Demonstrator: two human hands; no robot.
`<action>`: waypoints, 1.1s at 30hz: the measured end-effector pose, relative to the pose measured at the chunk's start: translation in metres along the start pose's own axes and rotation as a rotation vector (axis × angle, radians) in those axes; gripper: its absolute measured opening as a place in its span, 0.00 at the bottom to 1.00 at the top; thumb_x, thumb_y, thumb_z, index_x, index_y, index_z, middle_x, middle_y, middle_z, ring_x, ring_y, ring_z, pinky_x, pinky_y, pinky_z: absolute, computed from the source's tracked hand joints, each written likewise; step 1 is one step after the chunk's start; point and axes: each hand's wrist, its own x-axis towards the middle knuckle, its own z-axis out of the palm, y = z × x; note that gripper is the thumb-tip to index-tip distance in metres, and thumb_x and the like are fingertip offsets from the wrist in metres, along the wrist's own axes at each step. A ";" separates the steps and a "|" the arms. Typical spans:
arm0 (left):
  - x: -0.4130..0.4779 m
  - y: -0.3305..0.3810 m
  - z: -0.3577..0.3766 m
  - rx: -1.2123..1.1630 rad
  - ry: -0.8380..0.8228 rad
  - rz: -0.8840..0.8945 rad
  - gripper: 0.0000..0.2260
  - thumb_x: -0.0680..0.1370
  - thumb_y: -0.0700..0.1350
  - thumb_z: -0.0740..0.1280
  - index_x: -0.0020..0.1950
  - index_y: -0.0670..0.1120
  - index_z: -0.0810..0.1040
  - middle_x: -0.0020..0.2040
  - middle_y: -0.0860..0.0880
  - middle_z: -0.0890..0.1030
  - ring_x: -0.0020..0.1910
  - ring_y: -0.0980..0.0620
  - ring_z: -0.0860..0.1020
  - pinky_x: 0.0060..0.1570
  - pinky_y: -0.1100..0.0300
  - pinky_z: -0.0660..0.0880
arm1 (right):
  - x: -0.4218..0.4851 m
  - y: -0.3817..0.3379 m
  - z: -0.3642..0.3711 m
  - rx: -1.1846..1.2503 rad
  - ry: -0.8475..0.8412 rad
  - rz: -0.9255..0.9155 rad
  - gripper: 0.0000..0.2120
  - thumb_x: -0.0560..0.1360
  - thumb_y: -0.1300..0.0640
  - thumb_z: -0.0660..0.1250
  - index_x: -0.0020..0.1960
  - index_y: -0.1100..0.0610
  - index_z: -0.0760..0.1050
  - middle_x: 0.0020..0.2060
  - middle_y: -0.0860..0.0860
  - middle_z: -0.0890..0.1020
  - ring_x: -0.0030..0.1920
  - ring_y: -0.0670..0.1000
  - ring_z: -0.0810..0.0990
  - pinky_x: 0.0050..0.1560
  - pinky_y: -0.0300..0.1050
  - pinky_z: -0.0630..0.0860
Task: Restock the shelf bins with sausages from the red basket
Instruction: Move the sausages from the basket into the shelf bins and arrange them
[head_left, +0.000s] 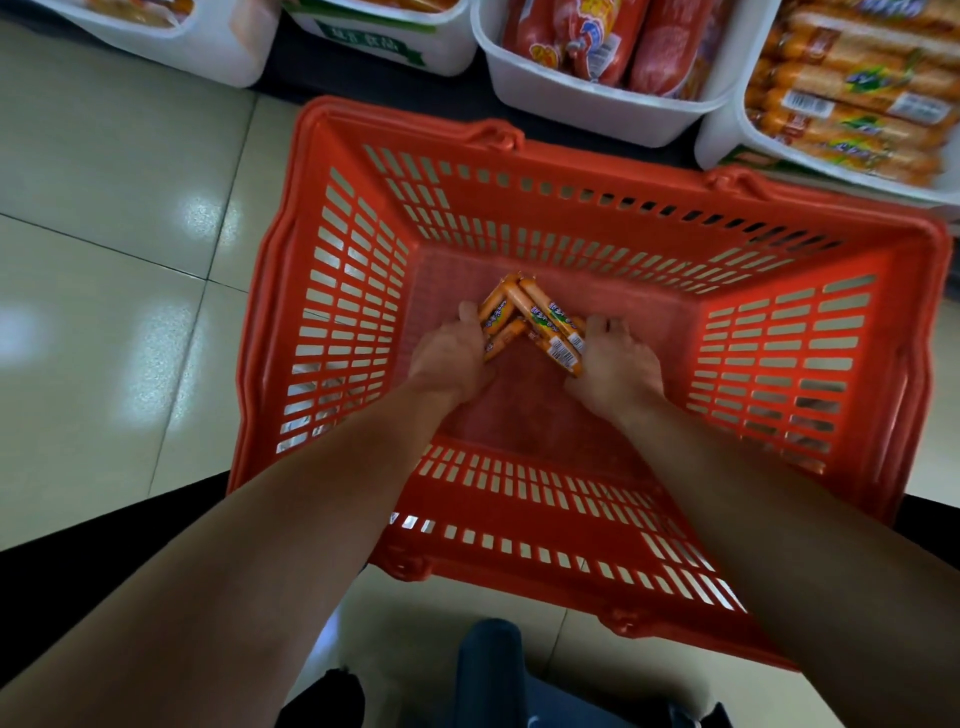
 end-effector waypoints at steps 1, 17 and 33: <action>0.000 -0.001 -0.001 -0.036 -0.018 -0.001 0.26 0.72 0.48 0.74 0.63 0.45 0.63 0.56 0.41 0.80 0.56 0.39 0.79 0.55 0.48 0.74 | -0.001 -0.001 0.001 0.005 -0.005 0.014 0.34 0.67 0.50 0.77 0.66 0.60 0.66 0.60 0.60 0.76 0.59 0.63 0.78 0.56 0.54 0.75; -0.014 -0.009 -0.026 -0.231 -0.122 -0.056 0.22 0.75 0.48 0.72 0.64 0.43 0.69 0.54 0.45 0.76 0.53 0.45 0.76 0.47 0.57 0.69 | 0.000 0.019 -0.020 0.381 -0.132 0.158 0.25 0.63 0.47 0.78 0.54 0.52 0.72 0.48 0.51 0.79 0.49 0.55 0.79 0.46 0.44 0.71; -0.121 0.017 -0.123 -0.109 0.016 0.075 0.25 0.75 0.48 0.72 0.67 0.44 0.67 0.53 0.45 0.78 0.55 0.43 0.79 0.48 0.55 0.72 | -0.098 0.029 -0.140 0.308 -0.026 -0.038 0.23 0.63 0.50 0.78 0.52 0.51 0.70 0.45 0.49 0.78 0.46 0.52 0.78 0.45 0.44 0.72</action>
